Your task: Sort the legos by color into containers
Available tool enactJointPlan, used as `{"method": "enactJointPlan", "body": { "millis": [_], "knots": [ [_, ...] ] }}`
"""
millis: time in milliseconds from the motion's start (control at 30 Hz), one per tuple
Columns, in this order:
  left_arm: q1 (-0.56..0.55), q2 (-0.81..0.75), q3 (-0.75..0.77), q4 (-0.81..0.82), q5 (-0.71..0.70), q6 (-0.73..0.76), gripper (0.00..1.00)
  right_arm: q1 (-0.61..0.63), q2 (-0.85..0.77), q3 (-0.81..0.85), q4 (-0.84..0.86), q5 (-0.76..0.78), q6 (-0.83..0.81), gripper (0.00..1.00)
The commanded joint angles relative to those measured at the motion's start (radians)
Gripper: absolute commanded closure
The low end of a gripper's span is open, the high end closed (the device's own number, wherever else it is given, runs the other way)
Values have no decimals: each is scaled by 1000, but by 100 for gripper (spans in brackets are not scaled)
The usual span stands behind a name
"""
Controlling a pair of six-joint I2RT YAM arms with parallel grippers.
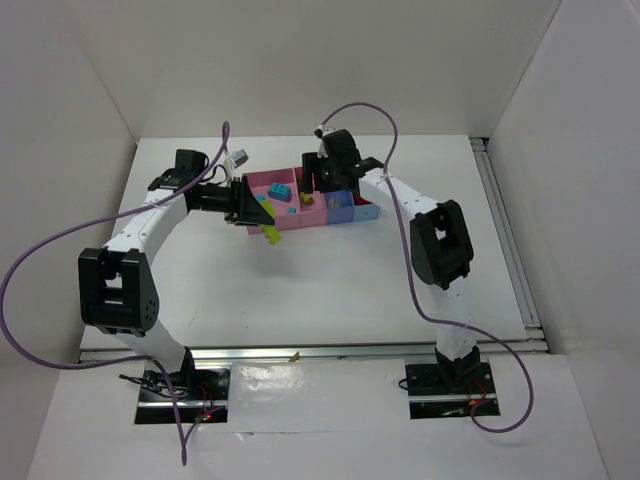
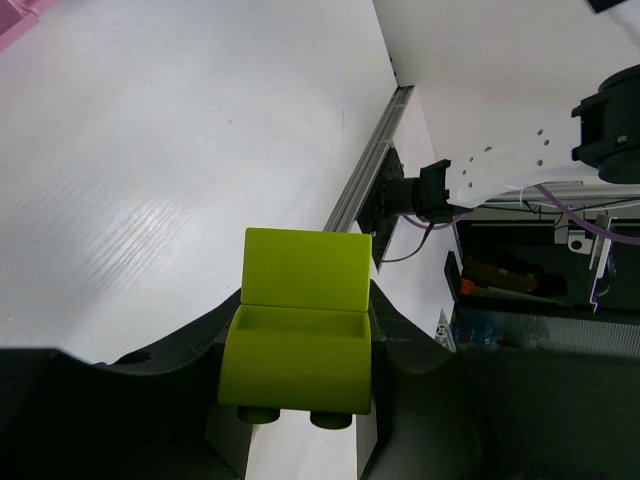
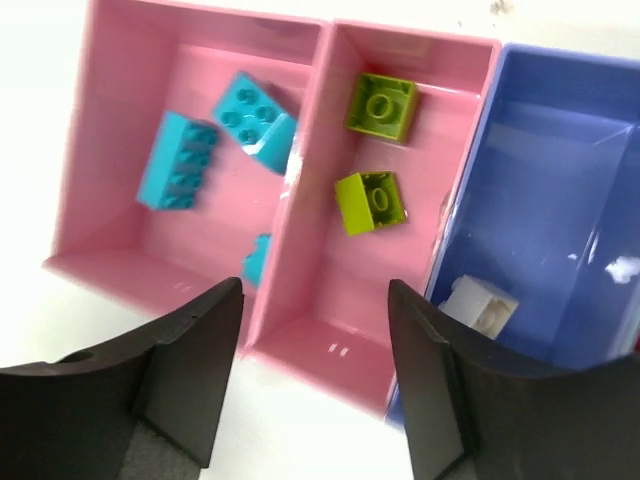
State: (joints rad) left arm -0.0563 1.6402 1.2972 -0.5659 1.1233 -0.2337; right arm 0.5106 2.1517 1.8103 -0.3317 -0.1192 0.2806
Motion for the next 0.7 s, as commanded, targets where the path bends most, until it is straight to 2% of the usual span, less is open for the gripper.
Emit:
{"method": "enactJointPlan", "body": {
  "millis": [0, 100, 133, 167, 233, 300, 367, 433, 567, 667],
  "knots": [
    [-7, -40, 22, 8, 49, 43, 100, -6, -182, -11, 34, -55, -5, 35],
    [-16, -40, 33, 8, 59, 53, 100, -38, -278, -97, 117, -257, 34, 32],
    [-25, -31, 33, 8, 81, 53, 100, -47, -297, -123, 146, -410, 34, 27],
    [-25, -31, 33, 8, 81, 53, 100, -56, -320, -158, 167, -484, 49, 16],
    [-36, -31, 42, 8, 107, 63, 100, -66, -329, -201, 235, -682, 72, 7],
    [-46, -31, 51, 8, 125, 82, 100, -66, -329, -210, 261, -770, 83, 2],
    [-56, -31, 51, 8, 148, 93, 100, -66, -319, -233, 292, -847, 103, 2],
    [-65, -31, 71, 8, 158, 103, 100, -66, -319, -246, 328, -905, 103, 6],
    [-85, -31, 80, 8, 158, 112, 100, -37, -293, -232, 324, -1025, 92, 7],
    [-96, -31, 90, 8, 149, 112, 100, -17, -279, -212, 287, -1014, 54, 11]
  ]
}}
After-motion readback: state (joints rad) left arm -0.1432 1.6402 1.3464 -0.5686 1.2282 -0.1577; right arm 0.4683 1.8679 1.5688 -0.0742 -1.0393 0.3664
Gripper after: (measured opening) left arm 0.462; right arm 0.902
